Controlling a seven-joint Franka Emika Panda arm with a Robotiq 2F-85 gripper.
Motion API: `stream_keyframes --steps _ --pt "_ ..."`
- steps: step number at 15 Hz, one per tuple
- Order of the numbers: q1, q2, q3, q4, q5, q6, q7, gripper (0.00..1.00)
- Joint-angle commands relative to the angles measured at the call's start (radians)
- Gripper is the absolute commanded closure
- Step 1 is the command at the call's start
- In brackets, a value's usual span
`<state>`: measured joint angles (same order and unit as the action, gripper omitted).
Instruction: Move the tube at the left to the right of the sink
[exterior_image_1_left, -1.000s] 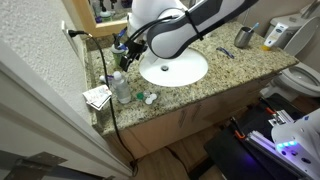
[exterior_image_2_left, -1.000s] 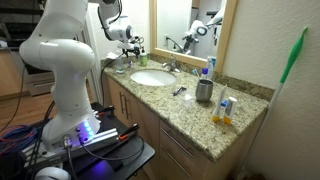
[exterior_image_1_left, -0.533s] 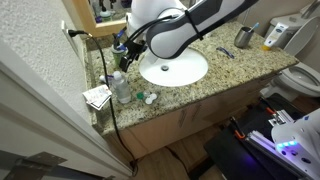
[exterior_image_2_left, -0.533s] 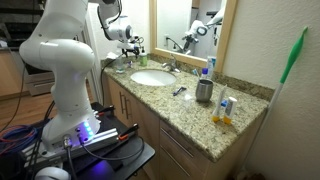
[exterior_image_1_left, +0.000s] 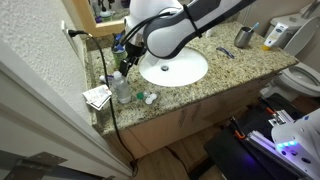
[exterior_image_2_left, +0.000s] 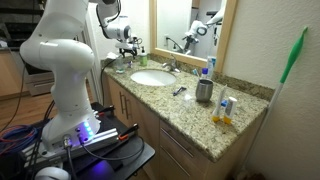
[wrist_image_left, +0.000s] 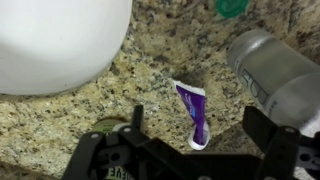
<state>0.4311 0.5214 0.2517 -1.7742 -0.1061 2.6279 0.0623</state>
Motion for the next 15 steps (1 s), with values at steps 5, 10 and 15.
stream_keyframes --steps 5,10,15 --pt "0.004 0.002 -0.017 0.006 -0.019 -0.004 -0.001 0.00" --pt "-0.003 0.140 -0.024 0.146 0.010 -0.119 -0.007 0.00" --pt "0.012 0.259 -0.020 0.250 -0.003 -0.070 -0.041 0.00"
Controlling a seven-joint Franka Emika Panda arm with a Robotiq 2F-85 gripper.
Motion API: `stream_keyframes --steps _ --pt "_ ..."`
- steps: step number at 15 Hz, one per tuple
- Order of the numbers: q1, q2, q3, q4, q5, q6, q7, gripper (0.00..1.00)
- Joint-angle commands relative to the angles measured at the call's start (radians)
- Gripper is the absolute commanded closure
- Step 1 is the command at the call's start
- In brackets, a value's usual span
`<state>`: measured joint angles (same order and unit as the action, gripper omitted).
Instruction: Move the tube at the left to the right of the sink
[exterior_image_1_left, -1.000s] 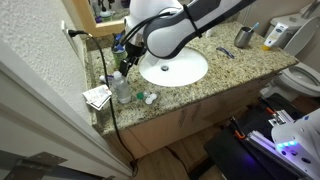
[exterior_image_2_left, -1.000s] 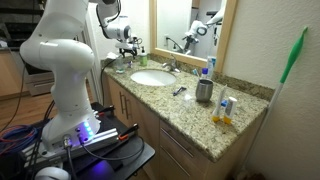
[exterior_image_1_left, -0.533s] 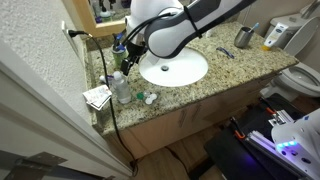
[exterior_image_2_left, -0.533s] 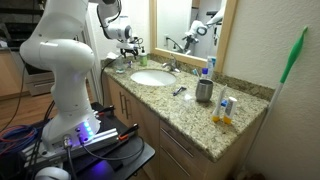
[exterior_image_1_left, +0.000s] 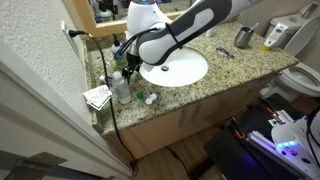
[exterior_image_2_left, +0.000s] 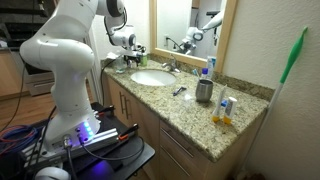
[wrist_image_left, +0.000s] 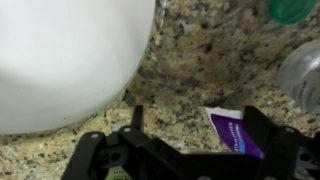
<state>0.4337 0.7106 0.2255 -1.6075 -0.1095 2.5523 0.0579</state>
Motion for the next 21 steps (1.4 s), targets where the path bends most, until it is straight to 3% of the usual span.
stream_keyframes --steps 1,7,13,14,15,21 --pt "0.012 0.084 0.010 0.098 0.003 0.002 -0.041 0.00" --pt "0.004 0.043 0.041 0.056 0.008 0.013 -0.087 0.00" --pt "-0.065 0.122 0.132 0.129 0.092 -0.044 -0.247 0.00" --pt "-0.077 0.139 0.141 0.141 0.108 -0.057 -0.274 0.25" --pt "-0.085 0.154 0.147 0.153 0.120 -0.070 -0.291 0.26" --pt "-0.138 0.182 0.196 0.210 0.183 -0.131 -0.402 0.67"
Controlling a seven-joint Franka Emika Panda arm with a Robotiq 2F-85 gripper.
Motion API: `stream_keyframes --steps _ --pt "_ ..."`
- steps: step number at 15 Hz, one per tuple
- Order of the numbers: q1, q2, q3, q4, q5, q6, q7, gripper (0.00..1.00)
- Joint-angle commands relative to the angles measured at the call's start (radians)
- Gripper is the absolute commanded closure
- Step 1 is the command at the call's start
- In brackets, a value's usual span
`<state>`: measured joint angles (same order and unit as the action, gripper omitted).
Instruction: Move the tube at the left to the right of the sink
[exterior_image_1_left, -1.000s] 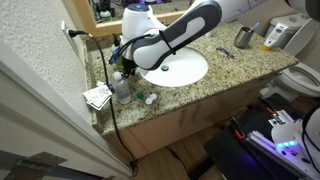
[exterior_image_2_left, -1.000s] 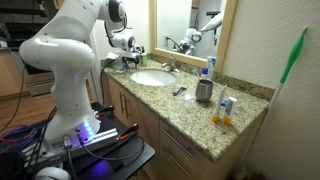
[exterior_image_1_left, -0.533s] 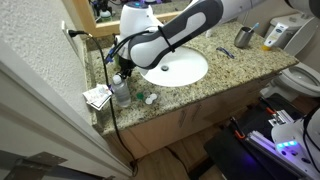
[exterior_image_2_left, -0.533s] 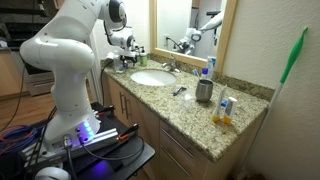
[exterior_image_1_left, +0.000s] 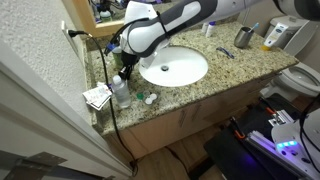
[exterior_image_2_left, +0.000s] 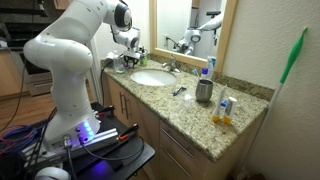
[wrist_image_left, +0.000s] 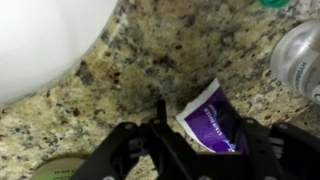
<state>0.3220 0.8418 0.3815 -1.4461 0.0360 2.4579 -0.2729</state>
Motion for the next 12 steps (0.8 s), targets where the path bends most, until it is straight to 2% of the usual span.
stream_keyframes --steps 1,4,6,9,10,11,12 --pt "-0.029 0.052 0.042 0.051 0.042 -0.043 -0.080 0.75" --pt "-0.036 0.068 0.054 0.070 0.058 -0.065 -0.111 0.96" --pt "-0.017 0.085 0.031 0.104 0.056 -0.091 -0.072 1.00" --pt "-0.001 0.122 0.031 0.179 0.069 -0.140 -0.043 1.00" --pt "-0.002 0.126 0.034 0.185 0.081 -0.154 -0.037 0.73" --pt "-0.003 0.137 0.041 0.202 0.095 -0.170 -0.041 0.74" --pt "-0.063 0.098 0.077 0.128 0.111 -0.153 -0.103 0.72"
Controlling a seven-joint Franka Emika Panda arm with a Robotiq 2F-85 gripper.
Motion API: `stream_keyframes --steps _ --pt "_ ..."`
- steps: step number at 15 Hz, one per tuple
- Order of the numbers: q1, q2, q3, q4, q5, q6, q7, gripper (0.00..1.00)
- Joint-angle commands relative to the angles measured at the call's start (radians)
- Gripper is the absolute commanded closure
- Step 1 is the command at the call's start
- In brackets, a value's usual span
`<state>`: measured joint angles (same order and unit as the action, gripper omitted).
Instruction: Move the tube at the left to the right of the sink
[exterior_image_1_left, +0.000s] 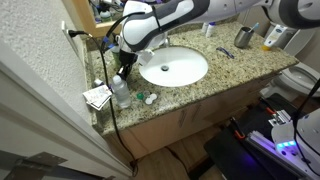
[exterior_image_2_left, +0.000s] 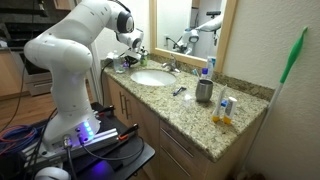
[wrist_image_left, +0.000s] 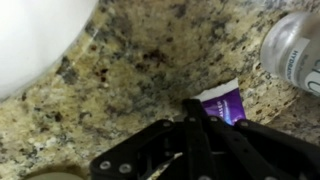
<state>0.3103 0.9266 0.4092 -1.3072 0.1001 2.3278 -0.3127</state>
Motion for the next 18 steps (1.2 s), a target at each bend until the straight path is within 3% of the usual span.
stream_keyframes --steps 1,6,10,11,14,17,18 --pt "-0.058 0.013 0.054 -0.011 0.060 -0.029 -0.074 0.67" --pt "-0.069 0.010 0.074 -0.026 0.072 -0.006 -0.127 0.31" --pt "-0.012 0.001 0.058 -0.032 0.027 0.046 -0.128 0.04" --pt "0.002 -0.001 0.053 -0.035 0.016 0.063 -0.122 0.01" --pt "0.041 -0.005 0.033 -0.039 -0.017 0.096 -0.091 0.00" --pt "0.038 0.006 0.044 -0.016 -0.007 0.072 -0.092 0.00" --pt "0.037 0.005 0.043 -0.020 -0.005 0.068 -0.093 0.25"
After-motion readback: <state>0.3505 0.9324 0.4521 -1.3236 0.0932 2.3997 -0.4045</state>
